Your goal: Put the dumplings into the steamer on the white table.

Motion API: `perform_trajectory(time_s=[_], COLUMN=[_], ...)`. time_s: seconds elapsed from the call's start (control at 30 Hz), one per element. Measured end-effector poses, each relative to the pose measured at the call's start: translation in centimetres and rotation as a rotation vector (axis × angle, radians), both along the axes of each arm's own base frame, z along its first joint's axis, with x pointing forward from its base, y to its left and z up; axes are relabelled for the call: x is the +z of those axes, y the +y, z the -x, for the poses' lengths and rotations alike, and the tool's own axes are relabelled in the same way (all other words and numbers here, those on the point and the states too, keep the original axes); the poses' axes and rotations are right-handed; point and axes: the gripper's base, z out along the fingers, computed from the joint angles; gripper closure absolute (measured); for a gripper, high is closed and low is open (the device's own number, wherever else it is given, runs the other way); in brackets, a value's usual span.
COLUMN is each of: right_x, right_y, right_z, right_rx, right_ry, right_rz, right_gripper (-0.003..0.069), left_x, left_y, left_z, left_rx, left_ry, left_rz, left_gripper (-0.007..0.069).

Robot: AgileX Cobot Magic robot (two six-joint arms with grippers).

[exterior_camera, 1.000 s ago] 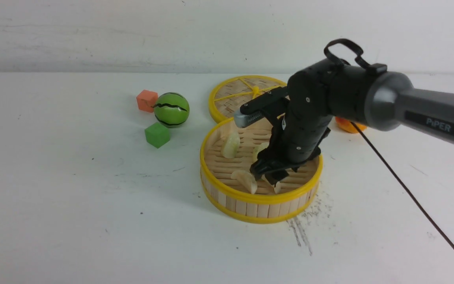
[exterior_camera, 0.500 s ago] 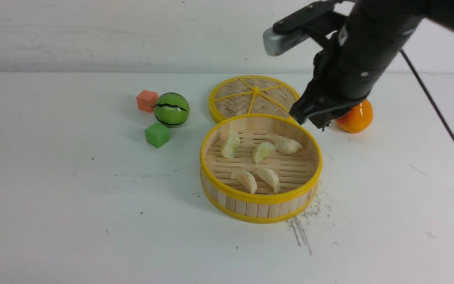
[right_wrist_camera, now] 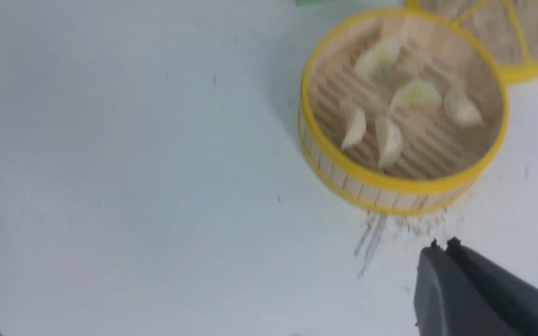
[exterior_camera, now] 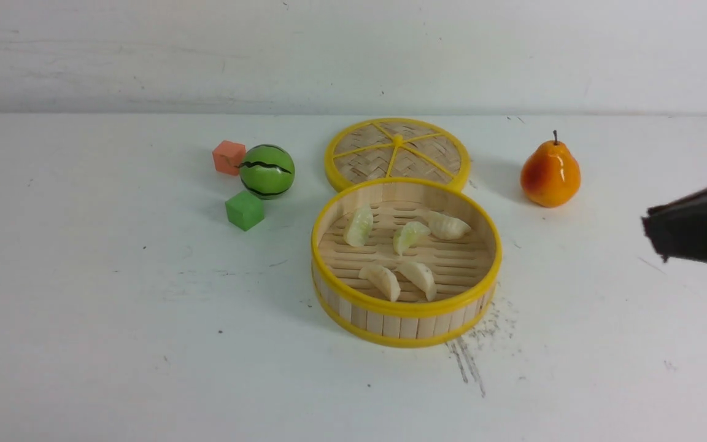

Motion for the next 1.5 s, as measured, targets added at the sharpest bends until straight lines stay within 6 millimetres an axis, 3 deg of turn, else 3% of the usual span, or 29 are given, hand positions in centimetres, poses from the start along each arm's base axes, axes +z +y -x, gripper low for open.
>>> perform_trajectory(time_s=[0.13,0.33,1.1,1.23,1.5], right_x=[-0.9,-2.6,-3.9,-5.6,-14.9], right_y=[-2.0,-3.5,-3.4,-3.6,-7.1], right_z=[3.4,5.5,5.7,5.3,5.5], right_rx=[-0.033,-0.059,-0.057,-0.100,-0.458], right_ry=[-0.170,-0.274,-0.242,-0.303,-0.479], right_rz=[-0.147,-0.222,-0.228,-0.264,-0.274], right_gripper=[0.0666,0.0662,0.0661,0.0662,0.0662], left_x=[0.0,0.0,0.0,0.0,0.0], left_y=[0.0,0.0,0.0,0.0,0.0], left_z=[0.0,0.0,0.0,0.0,0.0], left_rx=[0.001,0.001,0.001,0.001,0.001], left_ry=[0.000,0.001,0.002,0.002,0.002], left_rz=[0.000,0.000,0.001,0.001,0.001], left_gripper=[0.0535,0.0533,0.0512,0.0512,0.0502])
